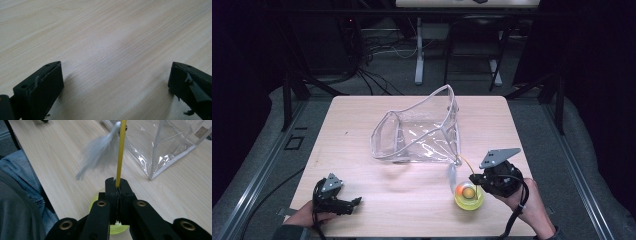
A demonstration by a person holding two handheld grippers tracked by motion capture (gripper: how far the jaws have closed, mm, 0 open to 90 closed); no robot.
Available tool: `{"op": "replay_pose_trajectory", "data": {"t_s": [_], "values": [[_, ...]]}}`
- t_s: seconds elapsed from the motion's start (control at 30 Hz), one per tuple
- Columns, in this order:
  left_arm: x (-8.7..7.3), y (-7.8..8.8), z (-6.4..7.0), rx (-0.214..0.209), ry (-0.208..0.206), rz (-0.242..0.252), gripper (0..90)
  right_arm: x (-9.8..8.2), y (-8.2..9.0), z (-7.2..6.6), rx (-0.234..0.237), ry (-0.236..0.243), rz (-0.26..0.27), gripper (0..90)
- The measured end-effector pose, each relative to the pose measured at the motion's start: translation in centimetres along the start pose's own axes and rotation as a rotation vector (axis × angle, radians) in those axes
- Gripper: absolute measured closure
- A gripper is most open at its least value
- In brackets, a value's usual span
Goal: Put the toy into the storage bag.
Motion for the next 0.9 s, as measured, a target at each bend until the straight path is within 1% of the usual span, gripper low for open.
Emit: {"op": "replay_pose_trajectory", "data": {"t_s": [0.13, 0.33, 0.47, 0.53, 0.6, 0.63, 0.67, 0.73, 0.77, 0.87, 0.9], "values": [[0.0, 0.0, 0.0, 0.0, -0.003, 0.0, 0.0, 0.5, -0.2, 0.8, -0.004, 0.001, -0.012, 88.6], [0.0, 0.0, 0.0, 0.0, 0.0, 0.0, 0.0, 1.2, 0.2, 2.0, -0.019, -0.021, -0.025, 88.6], [0.0, 0.0, 0.0, 0.0, 0.0, 0.001, 0.0, 1.8, 0.4, 3.1, -0.039, -0.021, -0.048, 88.6], [0.0, 0.0, 0.0, 0.0, 0.0, 0.0, 0.0, 1.9, 0.3, 3.3, -0.041, -0.012, -0.043, 88.6], [0.0, 0.0, 0.0, 0.0, 0.0, 0.001, 0.0, 2.1, 0.3, 3.7, -0.044, -0.017, -0.049, 88.6], [0.0, 0.0, 0.0, 0.0, 0.0, 0.0, 0.0, 2.4, 0.3, 4.1, -0.048, -0.028, -0.056, 88.6], [0.0, 0.0, 0.0, 0.0, 0.0, 0.0, 0.0, 2.5, 0.3, 4.4, -0.056, -0.024, -0.061, 88.6], [0.0, 0.0, 0.0, 0.0, 0.0, 0.0, 0.0, 2.7, 0.3, 4.6, -0.061, -0.031, -0.061, 88.6], [0.0, 0.0, 0.0, 0.0, 0.0, 0.0, 0.0, 3.0, 0.3, 5.1, -0.063, -0.036, -0.067, 88.6], [0.0, 0.0, 0.0, 0.0, 0.0, 0.0, 0.0, 3.4, 0.3, 5.4, -0.065, -0.041, -0.078, 88.6], [0.0, 0.0, 0.0, 0.0, -0.001, 0.0, 0.0, 3.8, 0.2, 5.6, -0.072, -0.043, -0.084, 88.6]]}}
Point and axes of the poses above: each handheld gripper's, and its own axes: y roughly backward along the jaws, x roughly out of its top, z roughly to its right, the point moved 2 cm from there along -y, roughly forward along the jaws, and after that the axes turned 10 degrees about -y, right-handed, at the moved point
